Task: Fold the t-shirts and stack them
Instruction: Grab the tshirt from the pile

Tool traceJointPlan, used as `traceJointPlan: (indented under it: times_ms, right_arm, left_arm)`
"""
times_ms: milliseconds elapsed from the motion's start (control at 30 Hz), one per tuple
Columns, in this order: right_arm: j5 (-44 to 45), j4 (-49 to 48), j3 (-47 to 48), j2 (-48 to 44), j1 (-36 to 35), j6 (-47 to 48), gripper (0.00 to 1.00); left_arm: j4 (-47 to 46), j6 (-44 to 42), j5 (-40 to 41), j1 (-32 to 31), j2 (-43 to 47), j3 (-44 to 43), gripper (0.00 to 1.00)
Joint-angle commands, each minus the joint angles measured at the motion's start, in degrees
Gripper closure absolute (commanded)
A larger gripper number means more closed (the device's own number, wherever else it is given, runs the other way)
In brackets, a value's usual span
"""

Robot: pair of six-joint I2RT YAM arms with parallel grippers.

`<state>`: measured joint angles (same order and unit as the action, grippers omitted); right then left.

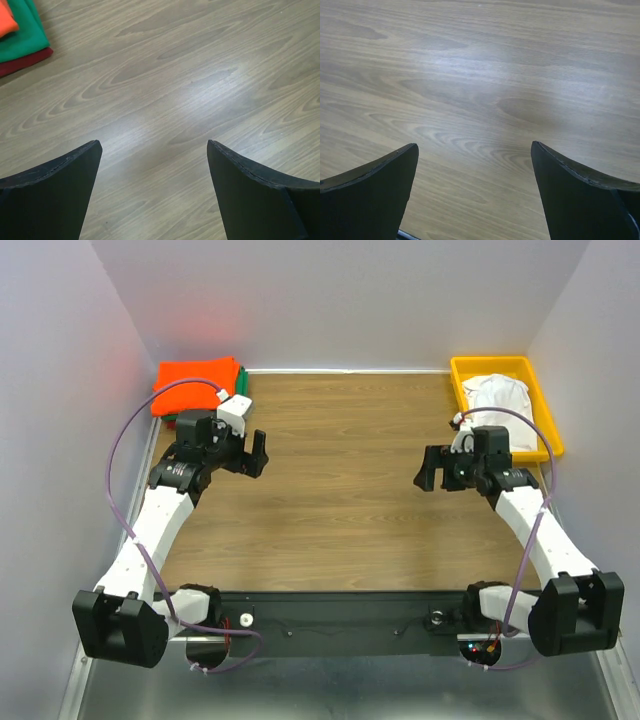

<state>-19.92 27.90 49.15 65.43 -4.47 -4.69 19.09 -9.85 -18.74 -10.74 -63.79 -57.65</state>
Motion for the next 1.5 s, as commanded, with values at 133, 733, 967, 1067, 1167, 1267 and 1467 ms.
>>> traceJointPlan:
  times_ms: [133, 733, 967, 1067, 1167, 1267, 1467]
  right_arm:
    - [11.56, -0.48, 13.5, 8.56, 0.43, 8.97, 0.0]
    - [19.75, -0.74, 71.95, 62.43, 18.18, 11.9, 0.0]
    - [20.63, -1.97, 87.34, 78.61, 20.2, 8.91, 0.0]
    - [18.35, -3.11, 89.37, 82.75, 20.55, 7.94, 0.0]
    - [16.94, -4.43, 88.85, 85.3, 20.47, 7.24, 0.0]
    - [17.72, -5.22, 87.09, 86.35, 20.55, 7.06, 0.01]
    - [16.06, -5.22, 82.43, 82.42, 20.9, 9.08, 0.55]
  left_arm:
    - [2.52, -3.69, -3.32, 0.46, -4.22, -5.19, 0.01]
    - [9.21, -4.74, -7.36, 2.13, -19.96, -17.94, 0.01]
    - [10.17, -5.01, -5.6, 2.92, -22.87, -18.73, 0.01]
    - [10.0, -5.09, -5.51, 3.27, -23.57, -18.47, 0.01]
    - [9.65, -5.09, -5.08, 3.62, -23.75, -17.68, 0.01]
    - [9.91, -5.09, -5.16, 3.8, -24.1, -17.5, 0.01]
    - [10.62, -5.62, -10.25, 5.64, -23.93, -19.78, 0.02]
